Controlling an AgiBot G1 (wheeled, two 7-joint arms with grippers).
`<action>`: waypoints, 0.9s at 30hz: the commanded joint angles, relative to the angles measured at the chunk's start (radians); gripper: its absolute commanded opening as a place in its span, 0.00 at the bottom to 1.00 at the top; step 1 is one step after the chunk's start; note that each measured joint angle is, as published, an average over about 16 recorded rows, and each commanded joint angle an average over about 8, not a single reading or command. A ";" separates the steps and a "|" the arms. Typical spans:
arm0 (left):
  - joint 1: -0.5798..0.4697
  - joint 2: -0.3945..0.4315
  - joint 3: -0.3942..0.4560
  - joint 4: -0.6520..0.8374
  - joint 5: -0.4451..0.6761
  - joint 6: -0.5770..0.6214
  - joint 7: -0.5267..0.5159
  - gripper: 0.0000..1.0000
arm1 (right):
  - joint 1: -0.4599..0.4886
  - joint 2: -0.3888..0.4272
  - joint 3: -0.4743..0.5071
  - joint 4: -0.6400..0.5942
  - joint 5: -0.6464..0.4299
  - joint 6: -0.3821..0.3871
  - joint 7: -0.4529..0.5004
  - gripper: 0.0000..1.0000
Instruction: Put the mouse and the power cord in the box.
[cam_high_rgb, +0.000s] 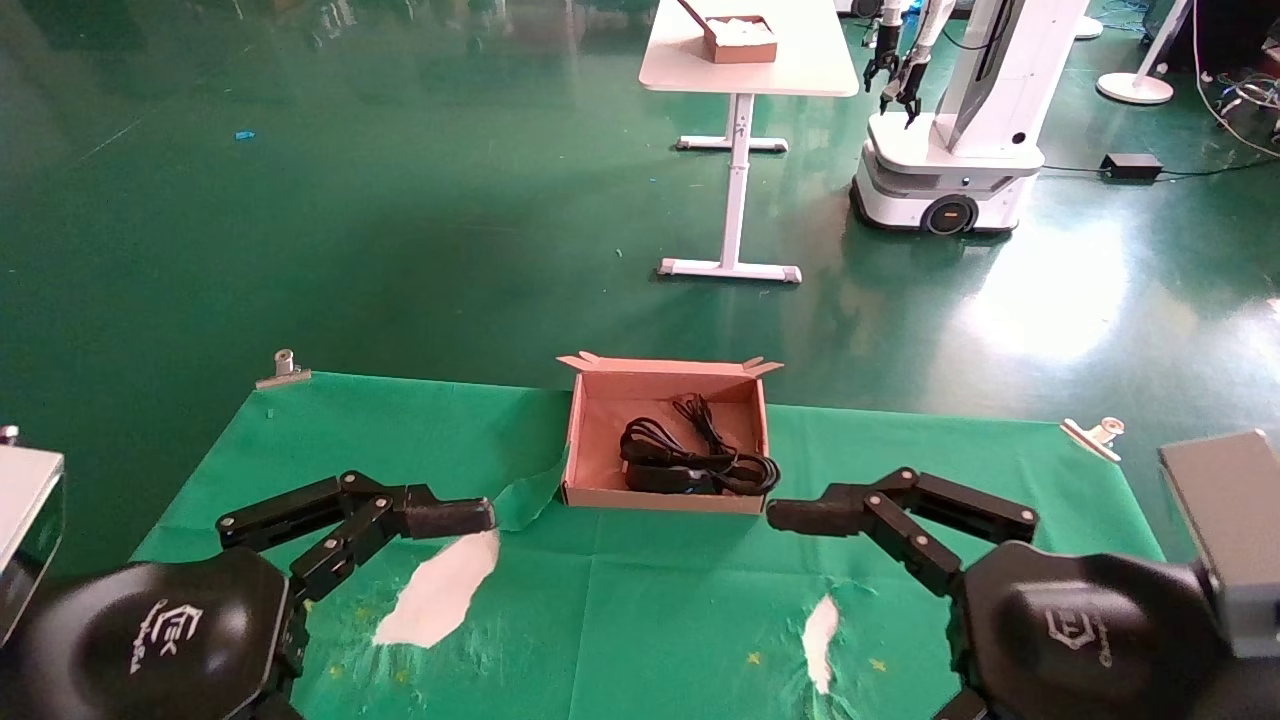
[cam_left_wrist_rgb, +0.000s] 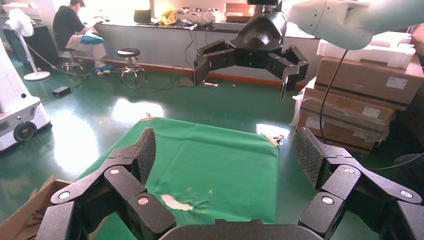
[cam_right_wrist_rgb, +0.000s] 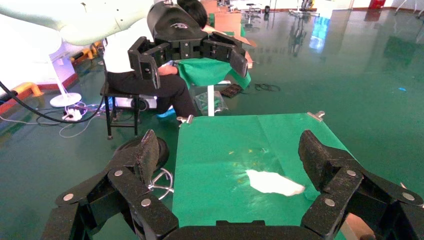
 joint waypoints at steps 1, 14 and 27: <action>-0.003 0.002 0.005 0.003 0.005 -0.004 -0.001 1.00 | 0.000 0.000 0.000 0.000 0.000 0.000 0.000 1.00; -0.010 0.007 0.017 0.010 0.017 -0.017 -0.003 1.00 | 0.001 -0.001 0.000 -0.001 -0.001 0.001 0.000 1.00; -0.012 0.009 0.021 0.013 0.022 -0.021 -0.004 1.00 | 0.001 -0.001 0.000 -0.001 -0.001 0.001 0.000 1.00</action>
